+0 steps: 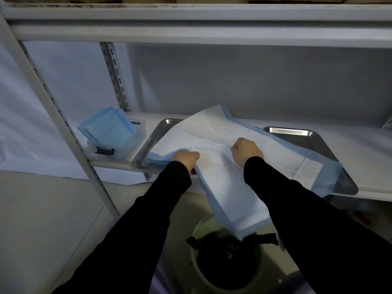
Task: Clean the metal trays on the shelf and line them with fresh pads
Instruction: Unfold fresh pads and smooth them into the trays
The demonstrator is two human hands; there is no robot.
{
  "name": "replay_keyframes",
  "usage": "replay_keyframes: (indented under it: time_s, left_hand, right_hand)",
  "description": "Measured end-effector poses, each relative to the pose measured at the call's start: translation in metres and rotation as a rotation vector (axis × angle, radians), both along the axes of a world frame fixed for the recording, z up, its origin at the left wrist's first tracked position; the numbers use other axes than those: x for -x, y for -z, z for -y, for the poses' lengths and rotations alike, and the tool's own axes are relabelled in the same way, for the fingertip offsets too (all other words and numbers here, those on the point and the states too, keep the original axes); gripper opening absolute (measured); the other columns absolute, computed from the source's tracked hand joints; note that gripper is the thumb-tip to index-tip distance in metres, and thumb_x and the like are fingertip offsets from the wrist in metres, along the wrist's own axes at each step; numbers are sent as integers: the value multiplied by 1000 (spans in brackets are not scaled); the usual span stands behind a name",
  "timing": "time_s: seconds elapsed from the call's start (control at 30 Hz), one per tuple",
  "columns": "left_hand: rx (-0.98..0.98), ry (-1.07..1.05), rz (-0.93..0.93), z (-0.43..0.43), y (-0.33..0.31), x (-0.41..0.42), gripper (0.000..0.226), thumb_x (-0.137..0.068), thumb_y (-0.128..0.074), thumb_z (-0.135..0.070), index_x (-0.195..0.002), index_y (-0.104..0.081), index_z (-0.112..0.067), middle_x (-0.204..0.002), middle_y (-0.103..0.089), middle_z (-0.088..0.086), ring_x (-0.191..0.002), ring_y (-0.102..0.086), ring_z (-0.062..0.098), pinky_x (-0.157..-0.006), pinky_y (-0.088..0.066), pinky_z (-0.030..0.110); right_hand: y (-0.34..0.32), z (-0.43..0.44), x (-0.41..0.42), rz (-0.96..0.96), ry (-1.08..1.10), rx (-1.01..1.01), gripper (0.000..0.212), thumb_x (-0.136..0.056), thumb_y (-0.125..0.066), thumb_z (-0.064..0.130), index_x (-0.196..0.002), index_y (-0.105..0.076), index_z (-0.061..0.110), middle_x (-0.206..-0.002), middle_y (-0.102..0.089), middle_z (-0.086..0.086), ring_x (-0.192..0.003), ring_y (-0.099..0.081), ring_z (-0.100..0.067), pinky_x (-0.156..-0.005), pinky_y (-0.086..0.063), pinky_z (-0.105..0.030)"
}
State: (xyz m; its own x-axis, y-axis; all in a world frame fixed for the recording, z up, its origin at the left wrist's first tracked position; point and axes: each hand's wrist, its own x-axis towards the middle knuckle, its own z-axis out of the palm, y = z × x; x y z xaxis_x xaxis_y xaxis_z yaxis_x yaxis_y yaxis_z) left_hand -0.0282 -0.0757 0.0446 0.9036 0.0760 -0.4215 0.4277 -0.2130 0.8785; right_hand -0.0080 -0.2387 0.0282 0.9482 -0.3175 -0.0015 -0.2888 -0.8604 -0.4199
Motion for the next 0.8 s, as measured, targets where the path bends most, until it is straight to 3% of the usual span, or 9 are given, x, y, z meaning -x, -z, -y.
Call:
replay_keyframes:
  time_s: [0.07, 0.13, 0.27, 0.37, 0.47, 0.57, 0.63, 0.7, 0.8]
  left_hand:
    - [48, -47, 42, 4, -9, -4, 16, -93, -50, -12, -100, -51, 1, -99, -52, 14, -88, -52, 25, -78, -42, 30]
    - [177, -48, 55, 7, -14, -6, 47, -91, -59, -20, -129, -44, 2, -121, -55, 12, -109, -56, 28, -90, -42, 29]
    - [153, 12, 84, 15, -17, -11, 68, -84, -69, -29, -138, -39, -1, -135, -52, 11, -123, -51, 27, -94, -40, 28]
    - [78, 10, 140, 18, -17, -18, 53, -89, -63, -18, -134, -41, -1, -122, -56, 12, -115, -51, 26, -92, -40, 31]
    - [79, 15, 222, 16, -22, -21, 21, -94, -48, -5, -115, -44, -9, -81, -47, 2, -96, -46, 21, -79, -34, 25]
    - [84, 8, 279, 12, -31, -24, 26, -94, -43, -4, -119, -42, -8, -87, -46, 4, -86, -50, 22, -73, -38, 26]
    - [102, -4, 291, 9, -35, -29, 12, -93, -43, -3, -104, -41, -7, -74, -42, 1, -71, -46, 17, -66, -39, 25]
    - [146, -16, 310, 6, -40, -35, 10, -91, -43, -1, -99, -42, -8, -69, -42, 0, -73, -47, 19, -70, -39, 27]
    - [236, -17, 344, 2, -42, -43, 19, -87, -44, 2, -103, -53, -6, -75, -54, 3, -82, -55, 24, -77, -45, 31]
  right_hand:
    - [-3, -1, 0, 20, -16, -65, 26, -96, -42, 16, -114, -58, 6, -115, -63, -12, -105, -59, -30, -86, -45, -32]
    - [-6, -2, -1, 39, -56, -159, 23, -95, -45, 16, -108, -61, 5, -111, -64, -10, -97, -58, -27, -78, -43, -28]
    - [-7, -3, -2, 24, -162, -446, 17, -89, -56, 12, -72, -58, 14, -82, -60, 0, -80, -53, -18, -70, -41, -25]
    - [-8, -3, 4, -56, -217, -633, 25, -90, -57, 12, -66, -54, 16, -68, -53, 0, -62, -48, -13, -57, -40, -20]
    - [-6, 1, 4, -88, -230, -687, 19, -93, -55, 22, -75, -56, 15, -81, -58, 0, -67, -54, -14, -59, -41, -21]
    - [-1, 8, -4, 3, -147, -629, 17, -96, -47, 21, -99, -61, 12, -100, -60, -3, -83, -57, -19, -65, -44, -23]
    - [3, 14, -10, 44, -102, -518, 31, -97, -45, 18, -125, -54, 12, -126, -57, -9, -105, -55, -22, -89, -46, -30]
    - [6, 20, -14, -2, -134, -359, 52, -95, -46, 13, -145, -34, 18, -150, -36, -7, -133, -40, -26, -110, -33, -35]
    - [6, 17, -13, -124, -300, -170, 74, -91, -46, 5, -150, -14, 34, -161, -4, 1, -148, -7, -26, -120, -12, -44]
